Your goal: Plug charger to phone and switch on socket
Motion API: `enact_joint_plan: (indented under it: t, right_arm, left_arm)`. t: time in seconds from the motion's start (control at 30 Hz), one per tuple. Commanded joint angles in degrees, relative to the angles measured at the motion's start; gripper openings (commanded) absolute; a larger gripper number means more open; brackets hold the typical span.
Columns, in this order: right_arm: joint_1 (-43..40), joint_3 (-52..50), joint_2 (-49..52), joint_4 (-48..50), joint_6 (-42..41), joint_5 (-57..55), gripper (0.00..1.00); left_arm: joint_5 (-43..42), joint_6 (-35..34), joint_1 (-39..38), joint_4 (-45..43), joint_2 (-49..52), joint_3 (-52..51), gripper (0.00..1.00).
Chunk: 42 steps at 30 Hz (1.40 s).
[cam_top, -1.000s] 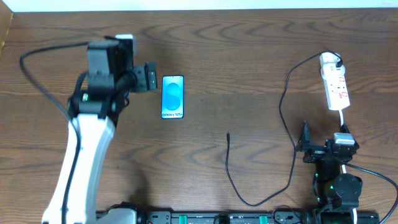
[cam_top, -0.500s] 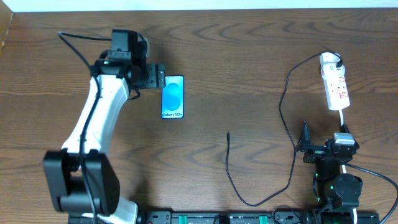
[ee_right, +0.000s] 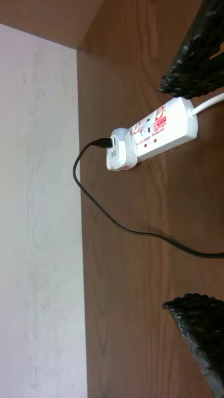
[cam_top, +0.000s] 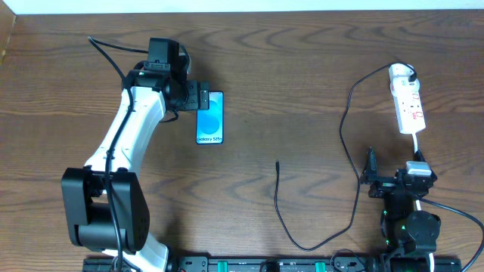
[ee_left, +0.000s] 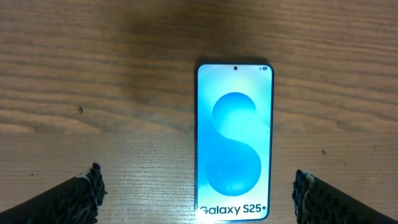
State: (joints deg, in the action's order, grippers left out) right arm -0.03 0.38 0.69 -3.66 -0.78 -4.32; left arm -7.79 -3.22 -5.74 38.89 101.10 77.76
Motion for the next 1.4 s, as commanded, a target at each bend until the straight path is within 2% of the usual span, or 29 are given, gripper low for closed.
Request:
enact_joint_plan:
  t: [0.0,0.33,1.37]
  right_arm:
    - [0.5,-0.07,-0.42,-0.22,0.66,-0.04,0.99]
    - [0.5,-0.07,-0.42,-0.24,0.66,-0.04,0.99]
    - [0.5,-0.07,-0.39,-0.22,0.66,-0.04,0.99]
  left_arm:
    - [1.36,-2.34,0.13,1.57,0.02,2.1,0.98]
    - [1.44,-3.54,-2.84,5.86,0.85,6.32,0.98]
    - [3.34,-4.76,-9.25,3.08,17.59,6.6,0.98]
